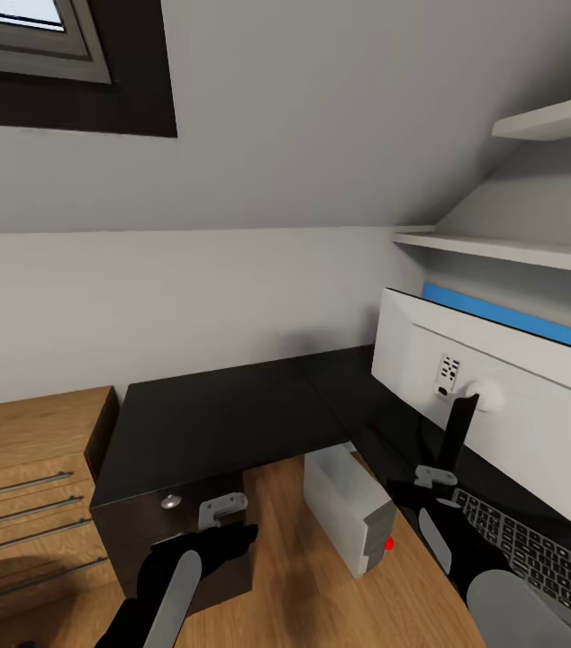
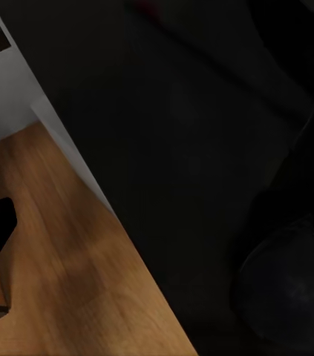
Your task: In the bedroom, organize the workspace by keeping the computer under the desk, ensuring the monitor is on the desk, placing the keyboard on the desk next to the monitor, placing the mouse on the desk next to the keyboard, moving the folder from the swivel chair onto the desk next to the mouse, stacking the notebook on top of the folder with the pen on top of the notebook, and positioning the swivel chair next to the desk.
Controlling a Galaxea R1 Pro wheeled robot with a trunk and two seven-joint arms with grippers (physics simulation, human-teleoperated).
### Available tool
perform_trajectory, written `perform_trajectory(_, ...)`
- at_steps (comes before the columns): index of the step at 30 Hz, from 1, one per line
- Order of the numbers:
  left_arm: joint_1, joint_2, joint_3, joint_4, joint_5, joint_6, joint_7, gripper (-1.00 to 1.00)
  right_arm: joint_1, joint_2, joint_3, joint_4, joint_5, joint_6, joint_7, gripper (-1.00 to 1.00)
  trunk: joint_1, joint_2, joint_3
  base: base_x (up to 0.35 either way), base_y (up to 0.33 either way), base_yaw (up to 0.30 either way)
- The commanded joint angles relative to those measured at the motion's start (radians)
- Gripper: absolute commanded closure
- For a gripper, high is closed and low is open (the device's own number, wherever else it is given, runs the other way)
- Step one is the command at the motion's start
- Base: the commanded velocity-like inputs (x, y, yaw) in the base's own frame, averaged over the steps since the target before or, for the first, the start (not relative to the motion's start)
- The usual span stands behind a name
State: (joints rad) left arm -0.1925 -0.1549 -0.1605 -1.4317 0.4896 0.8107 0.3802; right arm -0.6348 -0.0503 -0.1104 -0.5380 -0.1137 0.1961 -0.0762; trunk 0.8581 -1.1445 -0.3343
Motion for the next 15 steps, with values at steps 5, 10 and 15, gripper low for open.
perform_trajectory(5,-0.001,0.000,0.000,-0.001,0.010,0.002,0.010,-1.00,0.000,0.000,0.002,-0.002,-0.010,0.005,-0.005,-1.00,0.004,-0.008,-0.004,0.000,0.000,0.000)
perform_trajectory(10,-0.001,0.000,0.000,-0.001,0.010,0.002,0.011,-1.00,0.000,0.000,0.002,-0.002,-0.010,0.005,-0.006,-1.00,0.023,-0.043,-0.020,0.000,0.000,0.000)
perform_trajectory(15,-0.001,0.000,0.000,-0.001,0.010,0.002,0.013,-1.00,0.000,0.000,0.002,-0.001,-0.010,0.005,-0.008,-1.00,0.035,-0.064,-0.029,0.000,0.000,0.000)
